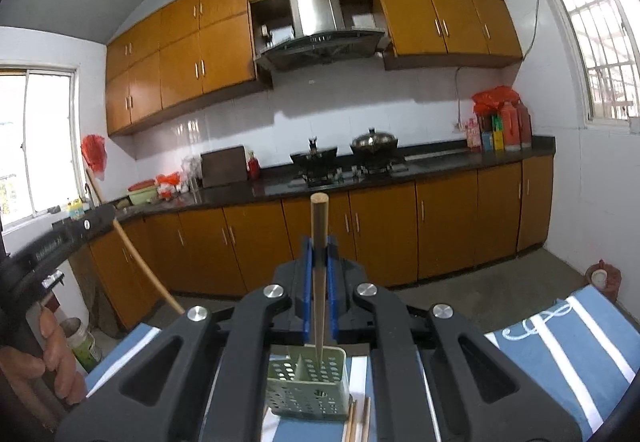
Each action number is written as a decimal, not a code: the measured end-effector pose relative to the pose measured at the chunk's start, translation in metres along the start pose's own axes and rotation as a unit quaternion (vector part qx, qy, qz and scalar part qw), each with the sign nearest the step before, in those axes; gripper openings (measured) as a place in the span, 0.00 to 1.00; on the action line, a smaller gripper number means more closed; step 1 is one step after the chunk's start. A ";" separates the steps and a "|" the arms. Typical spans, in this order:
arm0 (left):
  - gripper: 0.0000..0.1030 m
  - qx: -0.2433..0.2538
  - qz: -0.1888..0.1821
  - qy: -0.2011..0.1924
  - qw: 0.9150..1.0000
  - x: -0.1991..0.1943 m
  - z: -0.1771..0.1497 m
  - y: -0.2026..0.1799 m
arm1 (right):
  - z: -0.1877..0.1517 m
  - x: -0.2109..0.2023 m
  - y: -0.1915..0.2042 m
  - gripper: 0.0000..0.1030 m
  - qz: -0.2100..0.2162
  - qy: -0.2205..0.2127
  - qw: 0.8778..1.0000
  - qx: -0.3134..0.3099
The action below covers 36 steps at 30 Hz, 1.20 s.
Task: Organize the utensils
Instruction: 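Lift the chopsticks with both tools and carry them over the green holder, then lower the chopsticks into the green holder and open both tools, then return to the table and grasp another chopstick with each tool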
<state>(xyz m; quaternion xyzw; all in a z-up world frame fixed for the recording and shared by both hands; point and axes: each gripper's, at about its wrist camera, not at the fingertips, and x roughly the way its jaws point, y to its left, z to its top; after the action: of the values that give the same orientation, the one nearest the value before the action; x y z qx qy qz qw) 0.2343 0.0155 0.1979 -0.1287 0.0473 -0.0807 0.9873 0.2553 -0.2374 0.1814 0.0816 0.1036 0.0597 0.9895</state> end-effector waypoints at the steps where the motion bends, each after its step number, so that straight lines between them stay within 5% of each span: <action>1: 0.07 0.000 0.001 -0.001 1.000 0.002 -0.002 -0.001 | -0.004 0.006 -0.003 0.08 0.000 0.008 1.000 0.002; 16: 0.08 0.024 -0.004 0.088 0.996 0.043 -0.073 -0.008 | -0.042 0.036 -0.007 0.10 0.001 0.068 0.998 0.014; 17: 0.10 0.028 -0.006 0.088 0.996 0.040 -0.072 -0.009 | -0.041 0.034 -0.008 0.11 0.001 0.066 0.998 0.015; 19: 0.40 0.030 -0.002 0.083 0.996 0.037 -0.070 -0.009 | -0.038 0.026 -0.010 0.16 0.001 0.058 0.998 0.018; 20: 0.45 0.032 0.001 0.076 0.997 0.032 -0.066 -0.009 | -0.037 0.022 -0.011 0.20 0.000 0.054 0.998 0.019; 27: 0.46 0.049 0.020 0.073 0.996 0.005 -0.054 0.004 | -0.041 -0.012 -0.025 0.21 -0.013 0.047 0.998 0.026; 32: 0.46 0.044 0.047 0.101 0.993 -0.026 -0.066 0.034 | -0.076 -0.032 -0.048 0.21 -0.044 0.078 0.995 0.036; 36: 0.46 0.045 0.080 0.149 0.985 -0.041 -0.095 0.062 | -0.131 -0.028 -0.066 0.22 -0.069 0.152 0.985 0.042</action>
<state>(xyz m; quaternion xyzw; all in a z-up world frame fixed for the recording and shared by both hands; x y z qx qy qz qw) 0.1920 0.0583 0.0933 -0.0670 0.2003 -0.0219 0.9772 0.2067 -0.2868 0.0492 0.1059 0.2603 -0.0015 0.9597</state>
